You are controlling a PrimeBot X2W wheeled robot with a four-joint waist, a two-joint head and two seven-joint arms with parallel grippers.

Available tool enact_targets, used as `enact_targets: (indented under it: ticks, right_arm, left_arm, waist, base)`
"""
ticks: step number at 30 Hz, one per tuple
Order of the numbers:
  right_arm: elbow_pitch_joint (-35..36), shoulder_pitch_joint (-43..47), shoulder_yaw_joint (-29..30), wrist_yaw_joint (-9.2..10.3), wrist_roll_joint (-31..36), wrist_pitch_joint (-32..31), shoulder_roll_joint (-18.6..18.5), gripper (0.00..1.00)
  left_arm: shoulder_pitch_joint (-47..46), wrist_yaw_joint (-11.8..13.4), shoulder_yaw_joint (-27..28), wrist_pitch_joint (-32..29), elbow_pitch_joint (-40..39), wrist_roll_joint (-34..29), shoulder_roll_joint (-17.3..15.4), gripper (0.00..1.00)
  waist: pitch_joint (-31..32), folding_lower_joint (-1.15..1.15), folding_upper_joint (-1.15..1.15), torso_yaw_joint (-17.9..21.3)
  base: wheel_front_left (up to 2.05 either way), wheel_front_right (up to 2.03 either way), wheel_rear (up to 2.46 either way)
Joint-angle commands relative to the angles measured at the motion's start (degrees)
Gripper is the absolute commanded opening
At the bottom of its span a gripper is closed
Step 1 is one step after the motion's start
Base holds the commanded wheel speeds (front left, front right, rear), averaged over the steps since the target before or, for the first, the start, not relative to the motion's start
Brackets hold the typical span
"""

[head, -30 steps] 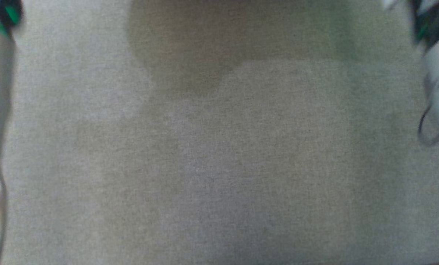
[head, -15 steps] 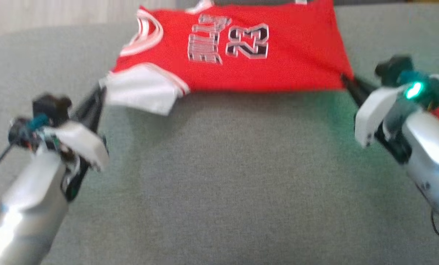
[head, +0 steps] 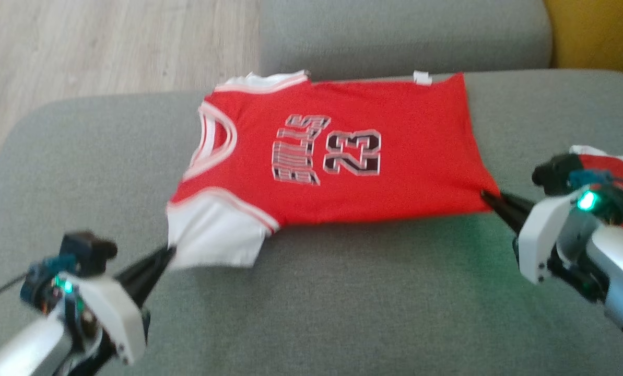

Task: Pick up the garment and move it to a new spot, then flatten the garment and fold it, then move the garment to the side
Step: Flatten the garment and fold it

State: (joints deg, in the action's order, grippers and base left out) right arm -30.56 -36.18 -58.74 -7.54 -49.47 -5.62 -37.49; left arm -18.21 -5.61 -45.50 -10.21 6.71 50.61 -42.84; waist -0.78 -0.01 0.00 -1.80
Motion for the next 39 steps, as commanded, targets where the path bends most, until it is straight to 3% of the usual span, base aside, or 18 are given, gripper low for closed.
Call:
enact_targets:
  ticks: [1,10,15,20,26,39]
  right_arm:
    - [2.06,0.72,0.33,0.05,-1.13,-0.32,-2.46,0.0]
    - [7.68,4.94,1.37,0.05,-5.5,-3.18,-4.36,0.0]
    - [9.34,5.34,3.01,0.05,-4.99,-3.55,-4.2,0.0]
    - [9.32,3.99,5.98,0.05,-4.16,-3.9,-3.02,0.0]
    - [7.01,1.22,9.84,0.05,-5.85,-5.42,0.94,0.0]
    - [-1.05,-5.1,13.34,0.05,-8.08,-9.23,7.12,0.0]
  left_arm:
    - [-1.12,1.06,2.62,-0.81,-3.62,0.96,-3.93,0.0]
    - [5.94,5.37,4.23,-3.62,-14.85,6.08,-10.25,0.0]
    - [5.23,6.44,4.57,-4.97,-17.4,6.24,-10.89,0.0]
    - [1.95,6.64,6.18,-6.0,-15.9,7.52,-10.06,0.0]
    - [-4.01,5.76,7.28,-8.46,-11.06,7.59,-9.05,0.0]
    - [-21.12,1.86,5.79,-14.28,5.1,4.13,-2.32,0.0]
  waist:
    - [1.27,0.01,0.0,0.28]
    - [1.73,0.01,0.0,1.69]
    - [0.3,0.01,0.0,2.13]
    - [-1.92,0.01,0.0,2.48]
    - [-4.04,0.01,0.0,3.69]
    - [-8.85,0.01,0.0,4.89]
  base:
    - [0.0,0.0,0.0]
    - [0.0,0.0,0.0]
    - [0.0,0.0,0.0]
    - [0.0,0.0,0.0]
    - [0.0,0.0,0.0]
    - [0.0,0.0,0.0]
